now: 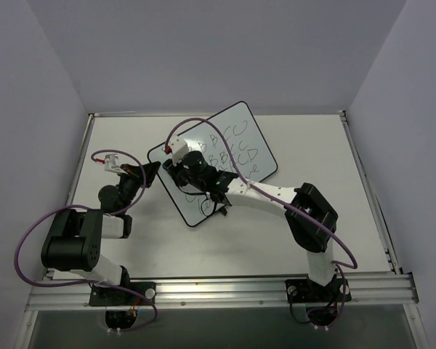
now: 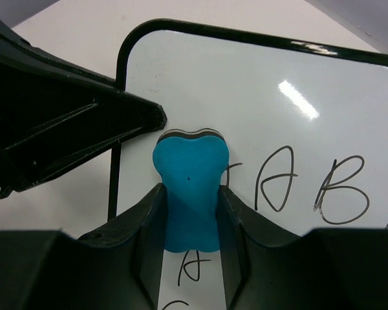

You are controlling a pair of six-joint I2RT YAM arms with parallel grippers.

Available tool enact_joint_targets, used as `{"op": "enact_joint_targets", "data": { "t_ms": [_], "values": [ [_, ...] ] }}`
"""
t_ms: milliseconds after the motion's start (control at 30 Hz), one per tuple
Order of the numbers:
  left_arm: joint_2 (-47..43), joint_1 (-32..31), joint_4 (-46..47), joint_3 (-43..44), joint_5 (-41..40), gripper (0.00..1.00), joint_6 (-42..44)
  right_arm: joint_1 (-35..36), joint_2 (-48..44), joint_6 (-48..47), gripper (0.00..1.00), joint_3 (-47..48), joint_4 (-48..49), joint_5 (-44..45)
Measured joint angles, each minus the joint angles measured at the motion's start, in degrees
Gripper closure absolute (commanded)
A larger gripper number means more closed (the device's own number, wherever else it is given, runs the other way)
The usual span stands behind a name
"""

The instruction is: Erase the whiteboard

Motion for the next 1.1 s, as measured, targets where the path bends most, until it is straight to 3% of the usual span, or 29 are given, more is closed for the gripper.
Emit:
{"op": "enact_joint_targets", "data": {
  "t_ms": [467, 1100],
  "values": [
    [-0.4, -0.4, -0.7, -0.1, -1.0, 0.98, 0.9, -1.5, 3.5, 1.4, 1.0, 9.4, -9.0, 0.4],
    [-0.7, -0.8, -1.1, -0.1, -1.6, 0.98, 1.2, -5.3, 2.5, 3.7, 1.0, 8.6, -9.2, -0.6]
  ]
}}
